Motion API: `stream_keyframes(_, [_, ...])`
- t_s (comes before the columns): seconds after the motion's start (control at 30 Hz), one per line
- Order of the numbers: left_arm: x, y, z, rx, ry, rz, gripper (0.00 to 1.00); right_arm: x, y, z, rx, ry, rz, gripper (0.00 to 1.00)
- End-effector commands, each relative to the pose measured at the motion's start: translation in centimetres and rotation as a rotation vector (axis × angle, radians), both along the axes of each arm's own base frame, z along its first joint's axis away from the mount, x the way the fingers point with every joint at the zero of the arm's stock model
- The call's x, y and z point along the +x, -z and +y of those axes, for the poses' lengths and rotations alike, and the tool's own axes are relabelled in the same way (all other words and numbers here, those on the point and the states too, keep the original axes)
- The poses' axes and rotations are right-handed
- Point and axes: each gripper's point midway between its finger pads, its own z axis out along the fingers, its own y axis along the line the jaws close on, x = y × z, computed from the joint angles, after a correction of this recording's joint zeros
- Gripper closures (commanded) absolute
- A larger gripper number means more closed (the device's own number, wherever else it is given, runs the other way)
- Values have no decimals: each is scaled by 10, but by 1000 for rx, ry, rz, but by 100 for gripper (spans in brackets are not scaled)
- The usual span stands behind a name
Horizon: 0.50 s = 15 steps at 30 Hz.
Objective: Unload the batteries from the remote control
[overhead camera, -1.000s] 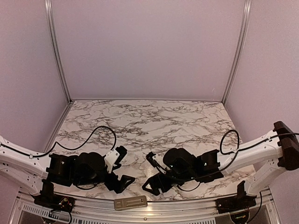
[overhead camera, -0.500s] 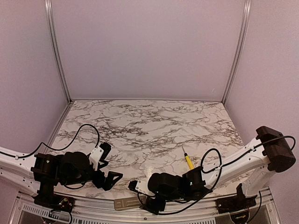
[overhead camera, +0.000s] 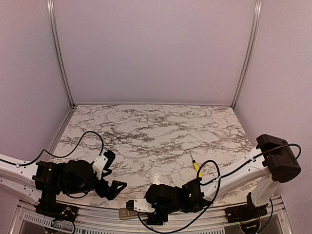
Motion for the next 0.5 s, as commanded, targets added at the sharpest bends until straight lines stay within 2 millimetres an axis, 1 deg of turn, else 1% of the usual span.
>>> stream_keyframes(0.0, [-1, 2, 5, 6, 9, -16, 3, -1, -4, 12, 32, -78, 56, 23])
stream_keyframes(0.13, [-2, 0, 5, -4, 13, -19, 3, 1, 9, 6, -3, -84, 112, 27])
stream_keyframes(0.3, [-2, -1, 4, -7, 19, -22, 3, 1, 24, 3, -44, -91, 149, 29])
stream_keyframes(0.4, [-2, -1, 4, -6, 21, -22, 3, 2, 28, 2, -49, -92, 174, 36])
stream_keyframes(0.47, [-2, -2, 4, -10, 21, -23, 3, 3, 29, 0, -56, -92, 187, 46])
